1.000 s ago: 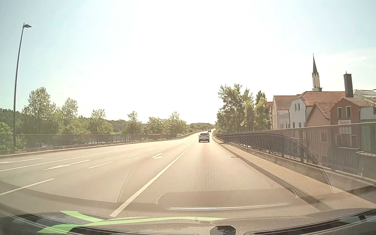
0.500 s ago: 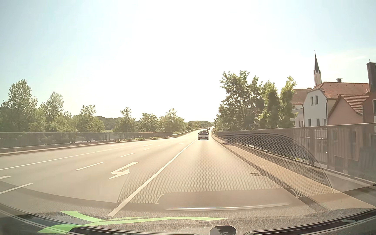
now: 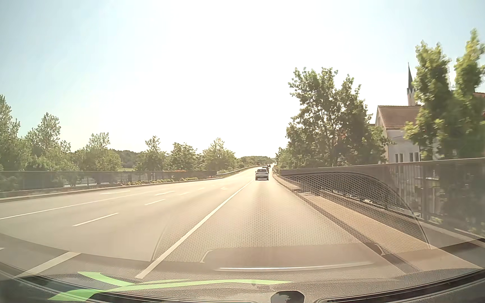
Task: Follow the waypoints while adhering to traffic rules and regulations
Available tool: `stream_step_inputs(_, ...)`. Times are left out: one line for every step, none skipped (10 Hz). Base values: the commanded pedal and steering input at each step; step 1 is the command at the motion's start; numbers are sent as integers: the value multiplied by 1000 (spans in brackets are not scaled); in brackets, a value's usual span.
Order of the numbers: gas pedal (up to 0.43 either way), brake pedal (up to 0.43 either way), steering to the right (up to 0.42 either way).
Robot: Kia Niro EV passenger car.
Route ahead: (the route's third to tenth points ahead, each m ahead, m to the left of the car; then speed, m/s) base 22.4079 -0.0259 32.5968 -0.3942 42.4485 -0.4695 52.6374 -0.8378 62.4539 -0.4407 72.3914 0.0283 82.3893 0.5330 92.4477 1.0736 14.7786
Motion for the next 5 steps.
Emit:
stream_step_inputs(110, 0, -3)
stream_step_inputs(110, 0, -3)
stream_step_inputs(110, 0, -4)
stream_step_inputs(110, 0, -4)
stream_step_inputs(87, 0, -4)
